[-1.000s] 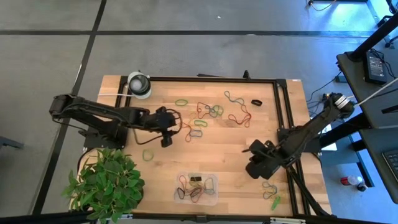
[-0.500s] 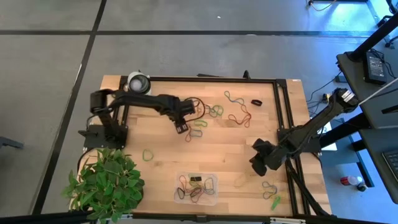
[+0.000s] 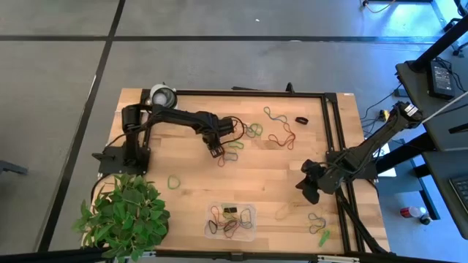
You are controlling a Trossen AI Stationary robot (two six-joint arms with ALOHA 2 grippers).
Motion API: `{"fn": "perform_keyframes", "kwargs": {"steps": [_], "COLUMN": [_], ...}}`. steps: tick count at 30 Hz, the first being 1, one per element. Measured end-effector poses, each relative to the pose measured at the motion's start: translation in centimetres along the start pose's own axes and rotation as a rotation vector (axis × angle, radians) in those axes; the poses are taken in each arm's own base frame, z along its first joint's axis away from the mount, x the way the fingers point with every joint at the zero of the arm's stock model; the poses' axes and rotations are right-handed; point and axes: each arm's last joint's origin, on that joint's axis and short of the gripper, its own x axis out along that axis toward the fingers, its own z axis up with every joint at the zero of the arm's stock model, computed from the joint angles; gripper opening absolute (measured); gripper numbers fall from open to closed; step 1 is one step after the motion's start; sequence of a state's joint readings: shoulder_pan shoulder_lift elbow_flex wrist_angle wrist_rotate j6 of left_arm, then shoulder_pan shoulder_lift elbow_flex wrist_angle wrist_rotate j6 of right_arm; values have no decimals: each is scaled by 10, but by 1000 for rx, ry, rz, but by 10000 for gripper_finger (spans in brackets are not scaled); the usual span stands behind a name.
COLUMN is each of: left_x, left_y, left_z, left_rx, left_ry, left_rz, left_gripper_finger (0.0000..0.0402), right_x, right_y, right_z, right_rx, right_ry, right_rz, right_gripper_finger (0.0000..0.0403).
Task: Pick and place rubber bands into bin
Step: Put the red rubber band into the transparent bin
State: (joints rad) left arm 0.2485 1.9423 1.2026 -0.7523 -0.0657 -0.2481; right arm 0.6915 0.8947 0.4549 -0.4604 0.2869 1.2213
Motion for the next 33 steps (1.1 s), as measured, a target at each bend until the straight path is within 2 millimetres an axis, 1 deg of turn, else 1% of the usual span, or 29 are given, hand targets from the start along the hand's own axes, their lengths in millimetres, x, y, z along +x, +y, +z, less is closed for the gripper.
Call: {"fn": "perform_keyframes", "kwargs": {"steps": [2,5,8,10,12,13,17,24,30,33], "left_x": [0,0,-3,-9,-17,-23,-59,-118,-161,-180], "left_y": [-6,-14,-19,-21,-25,-27,-31,-48,-71,-88], "left_z": [-2,-4,-6,-9,-15,-17,-22,-50,-81,-89], "left_rx": [18,20,-31,-67,-87,-93,-125,-128,-64,-24], "left_ry": [0,-1,-14,-24,-5,-7,-129,-315,-474,-548], "left_rz": [7,10,26,27,-7,-19,-46,-86,-153,-167], "left_gripper_finger": [79,18,4,2,2,2,2,2,2,2], "right_x": [0,0,0,0,0,0,0,0,0,0], "right_y": [0,-2,-2,-2,-2,-2,-2,-3,-4,-5], "right_z": [0,-1,-1,-1,-1,-1,-1,-1,-1,-1], "right_rx": [-2,-9,-28,-35,-45,-54,-68,-115,-122,-124], "right_ry": [2,7,8,8,8,8,9,13,-1,2], "right_rz": [-4,-18,-20,-20,-20,-21,-22,-30,-48,-54], "right_gripper_finger": [4,4,4,4,4,4,4,4,4,4]}}
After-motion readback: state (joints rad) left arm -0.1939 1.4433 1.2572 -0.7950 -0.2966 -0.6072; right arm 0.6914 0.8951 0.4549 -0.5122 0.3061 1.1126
